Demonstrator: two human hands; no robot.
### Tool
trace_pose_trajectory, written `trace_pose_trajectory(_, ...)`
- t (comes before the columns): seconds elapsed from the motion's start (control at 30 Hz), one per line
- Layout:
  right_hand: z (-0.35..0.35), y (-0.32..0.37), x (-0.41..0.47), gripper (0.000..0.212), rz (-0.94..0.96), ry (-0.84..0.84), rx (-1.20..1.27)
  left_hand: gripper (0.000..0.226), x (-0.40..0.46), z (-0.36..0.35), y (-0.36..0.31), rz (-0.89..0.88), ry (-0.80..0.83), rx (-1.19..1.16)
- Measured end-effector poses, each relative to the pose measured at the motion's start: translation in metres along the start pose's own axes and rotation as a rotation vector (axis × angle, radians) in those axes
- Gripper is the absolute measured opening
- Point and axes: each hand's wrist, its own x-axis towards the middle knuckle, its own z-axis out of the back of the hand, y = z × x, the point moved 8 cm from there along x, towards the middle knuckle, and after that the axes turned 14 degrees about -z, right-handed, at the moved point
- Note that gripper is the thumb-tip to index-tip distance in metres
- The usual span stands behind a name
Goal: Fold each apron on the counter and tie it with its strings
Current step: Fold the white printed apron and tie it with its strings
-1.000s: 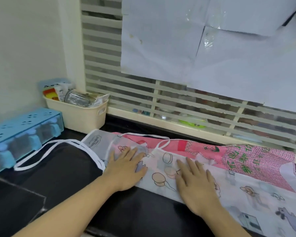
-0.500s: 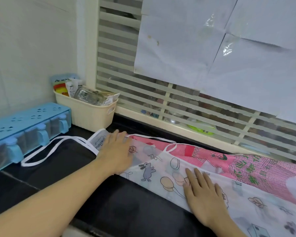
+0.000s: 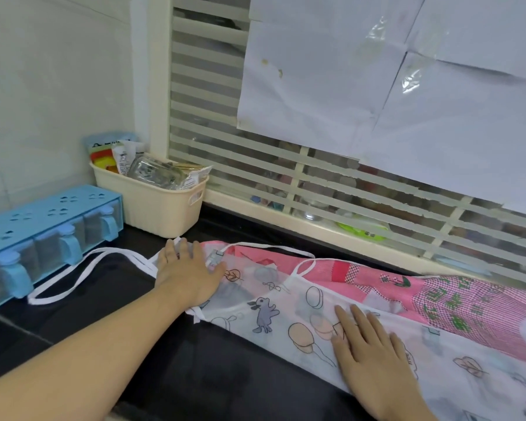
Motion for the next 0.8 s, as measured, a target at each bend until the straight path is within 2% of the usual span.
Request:
trace_pose_trajectory(0.07, -0.003, -0.001, -0.002, 0.058, -0.009, 0.007, -0.017, 0.091, -0.005, 0.003, -0.004, 0.016, 0.002, 0.051)
trace_pose_trajectory(0.13, -0.004, -0.002, -0.004, 0.059, -0.014, 0.006, -0.028, 0.077, -0.011, 0.014, -0.030, -0.064, -0.069, 0.125)
trace_pose_trajectory(0.23, -0.006, -0.007, -0.005, 0.061, -0.019, 0.016, -0.044, 0.056, -0.031, 0.019, -0.124, -0.434, -0.204, 0.051)
trace_pose_trajectory(0.27, -0.008, -0.005, -0.005, 0.062, -0.014, 0.025, -0.051, 0.056, -0.043, 0.010, -0.156, -0.560, -0.181, 0.014)
trace_pose_trajectory(0.33, -0.010, -0.006, -0.003, 0.062, -0.001, 0.040, -0.039, 0.066, -0.067, -0.025, -0.213, -0.714, -0.028, -0.002)
trace_pose_trajectory(0.4, -0.007, -0.008, -0.001, 0.063, 0.045, 0.072, 0.031, 0.072, -0.078, -0.056, -0.231, -0.688, 0.097, 0.090)
trace_pose_trajectory(0.5, 0.003, -0.037, 0.001, 0.057, 0.089, 0.082, 0.154, 0.074, -0.077, -0.066, -0.219, -0.629, 0.126, 0.145)
trace_pose_trajectory(0.6, 0.010, -0.122, -0.008, 0.061, -0.047, 0.015, -0.003, 0.077, -0.077, -0.069, -0.217, -0.625, 0.157, 0.174)
trace_pose_trajectory(0.67, 0.019, -0.176, -0.015, 0.059, -0.146, 0.018, -0.016, 0.081, -0.077, -0.073, -0.221, -0.629, 0.180, 0.186)
trace_pose_trajectory(0.8, 0.031, -0.241, -0.024, 0.069, -0.289, 0.023, -0.023, 0.084, -0.071, -0.073, -0.220, -0.619, 0.168, 0.162)
